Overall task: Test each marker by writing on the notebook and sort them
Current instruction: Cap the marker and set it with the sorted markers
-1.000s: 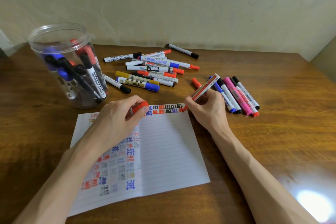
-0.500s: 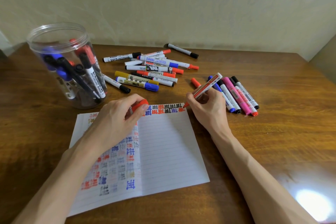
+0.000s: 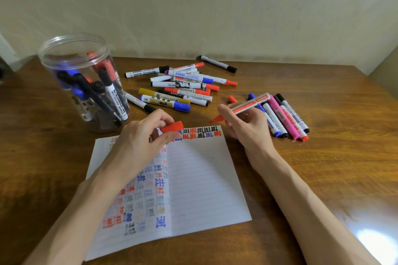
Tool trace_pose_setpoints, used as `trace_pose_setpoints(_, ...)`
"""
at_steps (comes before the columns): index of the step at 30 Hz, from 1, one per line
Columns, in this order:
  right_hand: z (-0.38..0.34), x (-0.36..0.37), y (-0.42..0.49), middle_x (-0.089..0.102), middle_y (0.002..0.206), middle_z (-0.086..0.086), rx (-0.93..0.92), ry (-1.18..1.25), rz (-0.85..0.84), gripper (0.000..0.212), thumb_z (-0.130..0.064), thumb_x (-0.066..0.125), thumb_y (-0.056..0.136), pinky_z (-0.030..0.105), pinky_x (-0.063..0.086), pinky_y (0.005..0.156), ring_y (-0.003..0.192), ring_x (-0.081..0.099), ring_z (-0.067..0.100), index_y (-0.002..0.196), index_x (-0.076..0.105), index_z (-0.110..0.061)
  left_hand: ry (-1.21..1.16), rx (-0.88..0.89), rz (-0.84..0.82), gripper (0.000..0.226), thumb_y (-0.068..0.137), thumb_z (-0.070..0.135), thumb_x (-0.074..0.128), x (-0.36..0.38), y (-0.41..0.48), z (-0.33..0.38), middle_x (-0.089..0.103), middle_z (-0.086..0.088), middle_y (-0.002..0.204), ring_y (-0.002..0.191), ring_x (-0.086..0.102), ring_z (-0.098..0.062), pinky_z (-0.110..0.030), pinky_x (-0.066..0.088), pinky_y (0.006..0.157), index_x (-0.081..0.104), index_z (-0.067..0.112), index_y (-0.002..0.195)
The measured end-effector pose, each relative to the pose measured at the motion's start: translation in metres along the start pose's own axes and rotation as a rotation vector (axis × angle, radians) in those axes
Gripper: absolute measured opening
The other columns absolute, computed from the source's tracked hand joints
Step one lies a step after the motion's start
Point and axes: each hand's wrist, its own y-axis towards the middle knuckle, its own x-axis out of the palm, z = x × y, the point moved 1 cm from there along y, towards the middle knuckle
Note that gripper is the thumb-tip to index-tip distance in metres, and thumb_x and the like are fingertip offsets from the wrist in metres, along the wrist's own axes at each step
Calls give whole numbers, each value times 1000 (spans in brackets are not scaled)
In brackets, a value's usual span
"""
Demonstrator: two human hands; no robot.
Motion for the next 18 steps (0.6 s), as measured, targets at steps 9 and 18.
trace_pose_setpoints(9, -3, 8, -6, 65, 86, 13, -24, 219, -401, 8, -27, 79, 93, 43, 43, 75, 79, 57, 27, 93, 76, -20, -33, 59, 4, 42, 83, 68, 52, -1, -1, -3, 73, 7, 119, 101, 67, -1, -18, 55, 77, 57, 38, 112)
trace_pose_setpoints(18, -4, 13, -11, 73, 85, 14, -41, 226, -423, 21, -16, 63, 104, 27, 42, 56, 66, 62, 20, 94, 81, -22, -26, 94, -24, 47, 83, 67, 55, 1, -1, -4, 72, 9, 120, 102, 65, 1, -16, 54, 76, 61, 34, 117)
